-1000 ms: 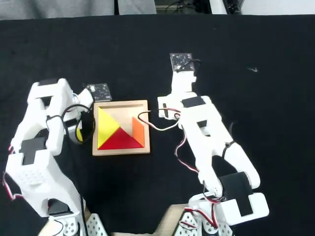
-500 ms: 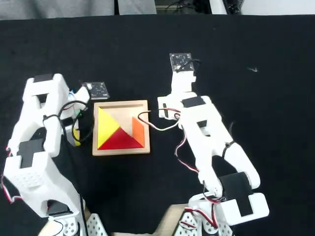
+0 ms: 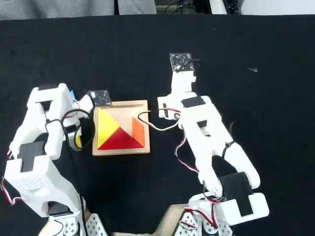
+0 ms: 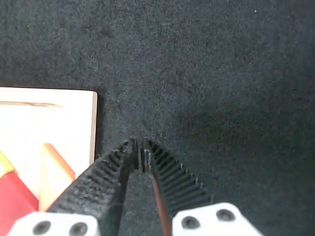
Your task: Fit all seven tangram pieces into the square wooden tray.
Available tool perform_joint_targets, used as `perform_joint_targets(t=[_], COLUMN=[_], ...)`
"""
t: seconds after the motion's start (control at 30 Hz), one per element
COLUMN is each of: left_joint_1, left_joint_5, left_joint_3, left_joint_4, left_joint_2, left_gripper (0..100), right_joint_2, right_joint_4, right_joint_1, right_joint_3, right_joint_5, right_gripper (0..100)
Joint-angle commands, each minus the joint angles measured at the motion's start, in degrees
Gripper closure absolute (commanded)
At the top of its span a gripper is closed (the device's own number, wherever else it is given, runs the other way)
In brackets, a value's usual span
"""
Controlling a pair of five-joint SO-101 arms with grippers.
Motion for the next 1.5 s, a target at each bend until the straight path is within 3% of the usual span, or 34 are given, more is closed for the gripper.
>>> perform_joint_targets(t=[0.0, 0.2, 0.4, 0.57, 0.77, 0.93, 1.03, 1.17, 1.33, 1.47], left_joint_1=[1.54, 2.24, 2.95, 1.63, -0.57, -1.27, -2.51, -5.14, -6.90, -5.76], left_joint_5=[-3.96, 1.85, 15.30, 22.77, 23.82, 15.30, 16.70, 24.62, 42.20, 49.14], left_joint_3=[0.48, -1.27, -1.71, -1.71, -2.77, -2.68, -2.68, -2.59, -2.07, -1.63], left_joint_4=[-0.88, -3.43, -12.57, -15.91, -12.66, -4.84, -4.22, -3.87, -4.04, -4.31], left_joint_2=[-2.64, -2.55, -2.55, -3.08, -6.15, -10.46, -10.90, -11.25, -10.81, -10.73], left_gripper=[75, 75, 76, 83, 85, 85, 79, 70, 73, 73], right_joint_2=[-2.68, -2.68, -2.68, -2.68, -2.68, -2.68, -2.68, -2.68, -2.68, -2.68], right_joint_4=[-1.05, -1.05, -1.05, -1.05, -1.05, -1.05, -1.05, -1.05, -1.05, -1.05], right_joint_1=[0.44, 0.44, 0.44, 0.44, 0.44, 0.44, 0.44, 0.35, 0.35, 0.35], right_joint_3=[-0.48, -0.48, -0.48, -0.48, -0.48, -0.48, -0.48, -0.48, -0.48, -0.48], right_joint_5=[0.79, 0.79, 0.79, 0.79, 0.79, 0.79, 0.79, 0.79, 0.79, 0.79], right_gripper=[97.6, 97.6, 97.6, 97.6, 97.6, 97.6, 97.6, 97.6, 97.6, 97.6])
